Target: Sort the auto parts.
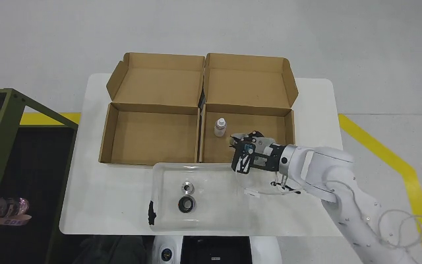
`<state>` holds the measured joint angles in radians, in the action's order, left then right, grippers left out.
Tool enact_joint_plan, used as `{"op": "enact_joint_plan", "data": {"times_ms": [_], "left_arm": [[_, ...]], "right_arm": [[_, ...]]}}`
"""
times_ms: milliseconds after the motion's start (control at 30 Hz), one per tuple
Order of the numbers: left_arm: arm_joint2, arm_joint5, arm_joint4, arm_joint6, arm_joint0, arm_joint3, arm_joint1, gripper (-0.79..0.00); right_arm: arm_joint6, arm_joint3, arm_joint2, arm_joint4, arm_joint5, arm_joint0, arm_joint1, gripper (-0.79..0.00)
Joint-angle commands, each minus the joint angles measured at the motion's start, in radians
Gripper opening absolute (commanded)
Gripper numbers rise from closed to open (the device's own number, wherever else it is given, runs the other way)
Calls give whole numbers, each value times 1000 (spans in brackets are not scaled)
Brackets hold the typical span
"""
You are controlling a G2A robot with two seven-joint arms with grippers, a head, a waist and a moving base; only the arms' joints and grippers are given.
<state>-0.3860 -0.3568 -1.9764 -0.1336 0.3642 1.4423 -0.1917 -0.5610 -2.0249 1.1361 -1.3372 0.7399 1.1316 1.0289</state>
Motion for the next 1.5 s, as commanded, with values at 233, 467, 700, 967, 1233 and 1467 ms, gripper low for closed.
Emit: {"op": "enact_joint_plan", "data": {"times_ms": [233,467,700,967,1233,1467], "left_arm": [[0,0,0,0,0,0,0,0],[0,0,0,0,0,0,0,0],[0,0,0,0,0,0,0,0],[0,0,0,0,0,0,0,0],[0,0,0,0,0,0,0,0],[0,0,0,0,0,0,0,0]], "right_arm": [[-85,126,-44,95,34,-93,10,-785],[-178,246,-106,156,53,-190,24,-785],[-212,353,-178,170,39,-271,44,-785],[-239,449,-240,157,18,-340,63,-785],[-236,522,-296,137,-10,-381,84,-643],[-192,543,-309,117,-37,-386,92,-443]]}}
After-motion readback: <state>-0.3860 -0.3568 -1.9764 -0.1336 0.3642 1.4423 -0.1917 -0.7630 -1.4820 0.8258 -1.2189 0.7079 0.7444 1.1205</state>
